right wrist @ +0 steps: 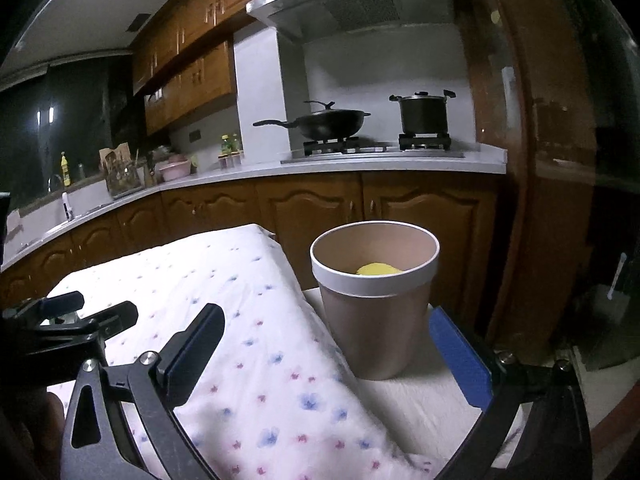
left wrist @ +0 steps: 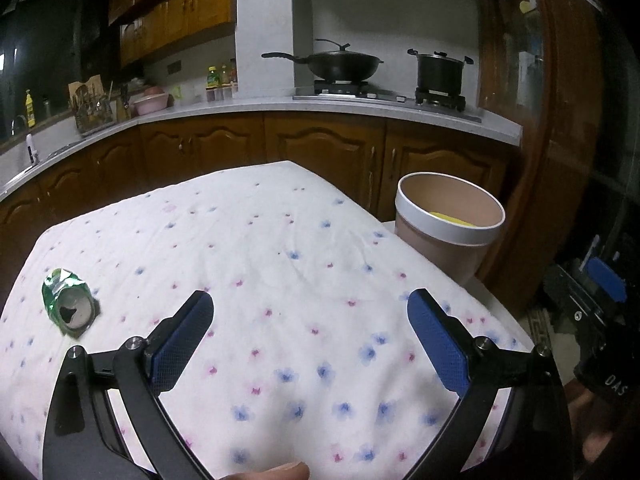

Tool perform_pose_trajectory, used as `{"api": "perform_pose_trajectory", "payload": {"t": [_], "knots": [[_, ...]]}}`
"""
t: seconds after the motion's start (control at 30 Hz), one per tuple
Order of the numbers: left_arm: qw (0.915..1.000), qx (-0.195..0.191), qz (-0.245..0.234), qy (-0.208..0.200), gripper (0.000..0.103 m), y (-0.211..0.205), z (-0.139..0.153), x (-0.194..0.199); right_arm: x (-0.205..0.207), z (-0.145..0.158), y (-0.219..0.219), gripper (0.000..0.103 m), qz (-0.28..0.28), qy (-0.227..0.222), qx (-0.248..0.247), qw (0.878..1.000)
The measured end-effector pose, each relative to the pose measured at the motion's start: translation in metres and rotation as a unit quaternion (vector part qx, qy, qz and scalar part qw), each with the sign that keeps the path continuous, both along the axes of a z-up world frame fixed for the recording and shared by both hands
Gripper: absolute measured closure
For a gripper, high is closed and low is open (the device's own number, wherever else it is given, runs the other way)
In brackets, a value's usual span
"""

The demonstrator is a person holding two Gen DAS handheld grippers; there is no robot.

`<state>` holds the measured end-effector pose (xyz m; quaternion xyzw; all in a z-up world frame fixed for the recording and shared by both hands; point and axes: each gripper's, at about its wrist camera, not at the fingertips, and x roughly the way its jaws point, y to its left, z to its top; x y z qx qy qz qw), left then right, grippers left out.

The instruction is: Collect trash

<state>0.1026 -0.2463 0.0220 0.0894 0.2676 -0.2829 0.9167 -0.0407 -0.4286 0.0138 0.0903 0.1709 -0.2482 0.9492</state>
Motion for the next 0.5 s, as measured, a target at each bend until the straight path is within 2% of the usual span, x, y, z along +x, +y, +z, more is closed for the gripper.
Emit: {"api": "perform_pose_trajectory", "payload": {"t": [0.5], "knots": [[0.9998,-0.007,0.004,-0.018,0.003,0.018,0.002,-0.022,-0.005,-0.002,0.02,0.0,0.005,-0.003,-0.021,1.0]]}}
